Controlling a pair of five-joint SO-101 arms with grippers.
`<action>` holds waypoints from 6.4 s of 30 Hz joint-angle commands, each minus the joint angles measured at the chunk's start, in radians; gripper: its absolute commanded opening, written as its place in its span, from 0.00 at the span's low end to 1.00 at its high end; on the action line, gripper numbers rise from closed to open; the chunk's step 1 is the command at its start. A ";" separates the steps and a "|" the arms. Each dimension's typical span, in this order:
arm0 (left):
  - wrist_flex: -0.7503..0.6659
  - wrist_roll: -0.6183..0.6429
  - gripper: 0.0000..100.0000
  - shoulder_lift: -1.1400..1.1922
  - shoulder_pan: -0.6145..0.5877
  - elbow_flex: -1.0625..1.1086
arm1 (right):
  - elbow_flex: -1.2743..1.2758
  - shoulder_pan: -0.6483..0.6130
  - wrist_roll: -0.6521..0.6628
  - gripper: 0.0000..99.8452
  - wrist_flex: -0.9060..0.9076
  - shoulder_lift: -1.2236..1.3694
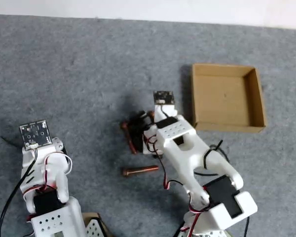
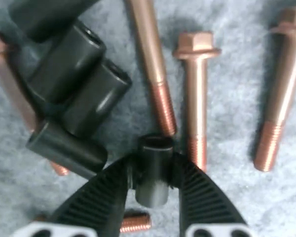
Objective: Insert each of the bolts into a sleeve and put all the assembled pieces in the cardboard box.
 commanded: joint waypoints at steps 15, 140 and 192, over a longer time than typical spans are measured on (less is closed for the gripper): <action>-0.003 0.005 0.02 -0.008 -0.012 0.002 | -0.054 -0.005 0.014 0.00 -0.008 0.048; 0.299 -0.279 0.02 -0.001 0.544 0.022 | 1.138 0.367 0.014 0.01 -0.504 -1.566; 0.296 -0.279 0.02 -0.001 0.544 0.022 | 1.138 0.369 0.014 0.01 -0.449 -1.566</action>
